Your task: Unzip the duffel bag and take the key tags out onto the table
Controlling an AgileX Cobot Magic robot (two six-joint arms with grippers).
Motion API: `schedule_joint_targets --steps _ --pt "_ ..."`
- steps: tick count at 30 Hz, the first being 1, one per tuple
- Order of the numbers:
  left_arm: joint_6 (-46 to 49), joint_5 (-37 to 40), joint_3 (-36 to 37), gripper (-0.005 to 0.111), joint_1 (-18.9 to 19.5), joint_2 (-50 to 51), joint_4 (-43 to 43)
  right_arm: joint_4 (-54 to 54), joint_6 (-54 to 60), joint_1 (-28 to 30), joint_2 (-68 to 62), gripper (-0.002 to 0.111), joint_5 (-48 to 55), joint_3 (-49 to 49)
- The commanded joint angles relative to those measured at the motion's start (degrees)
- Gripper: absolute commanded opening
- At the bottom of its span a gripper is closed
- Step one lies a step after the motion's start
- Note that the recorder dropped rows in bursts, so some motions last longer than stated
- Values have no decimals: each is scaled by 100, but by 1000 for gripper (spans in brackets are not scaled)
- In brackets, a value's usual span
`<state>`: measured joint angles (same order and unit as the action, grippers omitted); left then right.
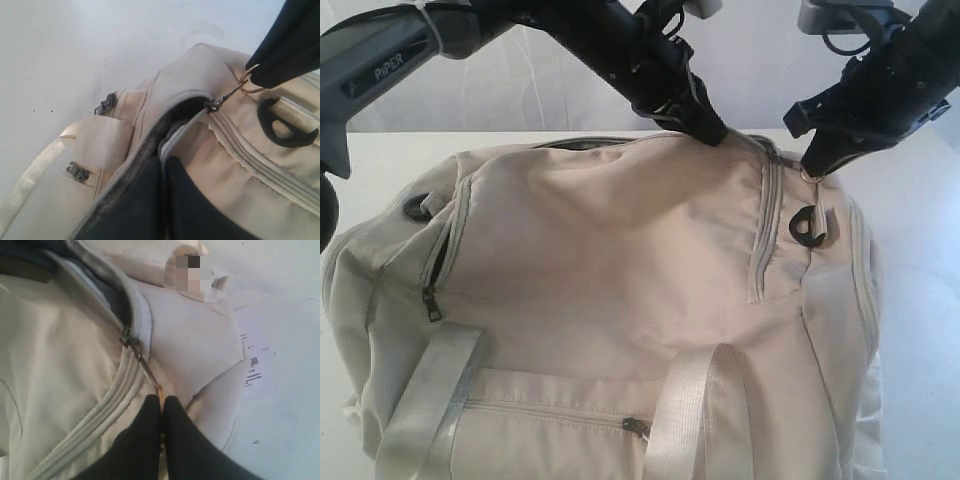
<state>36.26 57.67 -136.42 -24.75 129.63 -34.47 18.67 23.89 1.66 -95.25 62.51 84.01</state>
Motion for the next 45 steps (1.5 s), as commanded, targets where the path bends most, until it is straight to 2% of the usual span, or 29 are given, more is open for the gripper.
schedule_joint_targets --steps 1,12,16,18,22,28,36,45 --pt "-71 -114 -34 0 70 -119 70 -32 29 67 353 0 277 -89" --pt "-227 -199 -34 0 70 -119 148 217 38 55 972 0 242 -815" --pt "-140 880 -34 0 70 -196 159 184 26 55 972 0 -717 -826" --pt "-140 1139 -34 0 70 -230 38 290 0 55 846 0 -748 -826" --pt "-140 793 -34 0 70 -233 -458 625 177 41 491 0 -176 -826" --pt "-7 496 -34 0 70 -233 -1109 651 194 -54 532 0 -106 -1061" --pt "-7 316 -34 0 109 -233 -1106 704 319 -166 872 0 60 -1281" --pt "-183 378 -34 0 545 -233 -1088 714 319 -166 1330 0 514 -1336"
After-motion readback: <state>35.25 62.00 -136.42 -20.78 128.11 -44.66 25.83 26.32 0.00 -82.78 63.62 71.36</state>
